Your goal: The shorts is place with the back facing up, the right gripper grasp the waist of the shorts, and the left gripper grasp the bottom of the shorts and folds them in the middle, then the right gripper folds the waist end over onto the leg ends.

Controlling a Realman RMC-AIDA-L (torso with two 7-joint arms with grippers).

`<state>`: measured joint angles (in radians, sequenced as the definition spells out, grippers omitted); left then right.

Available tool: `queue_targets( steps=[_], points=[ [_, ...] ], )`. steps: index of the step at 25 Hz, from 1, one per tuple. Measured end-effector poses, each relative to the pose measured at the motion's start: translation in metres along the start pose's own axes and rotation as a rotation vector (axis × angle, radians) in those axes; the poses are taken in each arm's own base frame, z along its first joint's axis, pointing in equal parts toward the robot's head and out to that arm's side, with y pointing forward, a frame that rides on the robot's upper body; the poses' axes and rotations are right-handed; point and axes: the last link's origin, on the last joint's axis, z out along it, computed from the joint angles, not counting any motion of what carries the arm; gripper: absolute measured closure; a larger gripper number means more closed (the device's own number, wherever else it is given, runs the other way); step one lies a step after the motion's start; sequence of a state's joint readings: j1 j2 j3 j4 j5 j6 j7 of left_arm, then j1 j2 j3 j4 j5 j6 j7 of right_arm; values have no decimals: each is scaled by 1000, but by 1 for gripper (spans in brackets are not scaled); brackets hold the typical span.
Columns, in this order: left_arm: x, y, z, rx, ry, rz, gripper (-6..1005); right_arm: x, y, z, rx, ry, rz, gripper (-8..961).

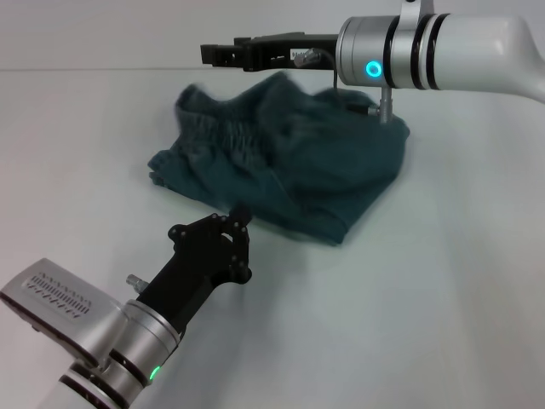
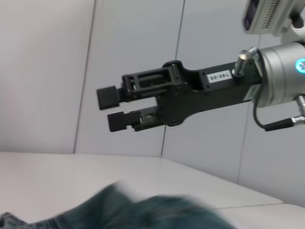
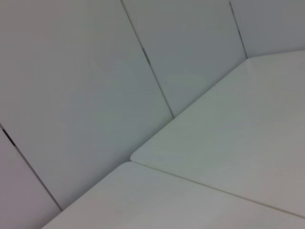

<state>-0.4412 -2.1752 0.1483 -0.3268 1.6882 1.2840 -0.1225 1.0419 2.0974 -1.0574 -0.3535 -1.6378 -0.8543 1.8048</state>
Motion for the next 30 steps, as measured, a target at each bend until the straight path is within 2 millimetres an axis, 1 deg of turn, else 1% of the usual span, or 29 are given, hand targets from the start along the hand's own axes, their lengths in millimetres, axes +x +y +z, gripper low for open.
queue_targets(
  steps=[3,5,8,10,11,12,13,15,17,20,21,23,25,28,30],
  points=[
    [1,2,0,-16,8,4,998,-2,2,-3,-22,-7,5,265],
    [4,3,-1,-19,29,4,998,-3,2,-9,-46,-18,-1,237],
    [11,4,-2,-27,80,6,998,1,-3,-29,-69,-67,-33,196],
    [20,6,4,-60,120,14,998,8,-14,-49,-53,-130,-44,168],
    [24,6,9,-82,138,21,999,14,-22,-63,-32,-177,-44,154],
    [24,6,9,-82,138,21,999,22,-29,-78,-9,-226,-42,141],
    [32,4,24,-128,141,33,999,33,-37,-93,20,-269,-43,127],
    [37,3,38,-156,131,31,999,54,-46,-120,65,-347,-67,114],
    [43,-1,49,-175,125,28,999,79,-50,-146,107,-414,-115,115],
    [45,-7,52,-180,120,49,998,117,-50,-176,173,-484,-197,117],
    [45,-8,52,-181,118,56,998,130,-49,-183,194,-492,-214,117],
    [45,-11,52,-197,110,87,998,148,-48,-192,230,-491,-233,118],
    [46,-10,55,-227,106,119,999,162,-50,-196,268,-481,-226,117],
    [49,-7,66,-259,87,151,999,175,-50,-199,291,-474,-192,117],
    [50,-6,74,-266,67,163,998,178,-46,-199,276,-477,-194,115]
  ],
)
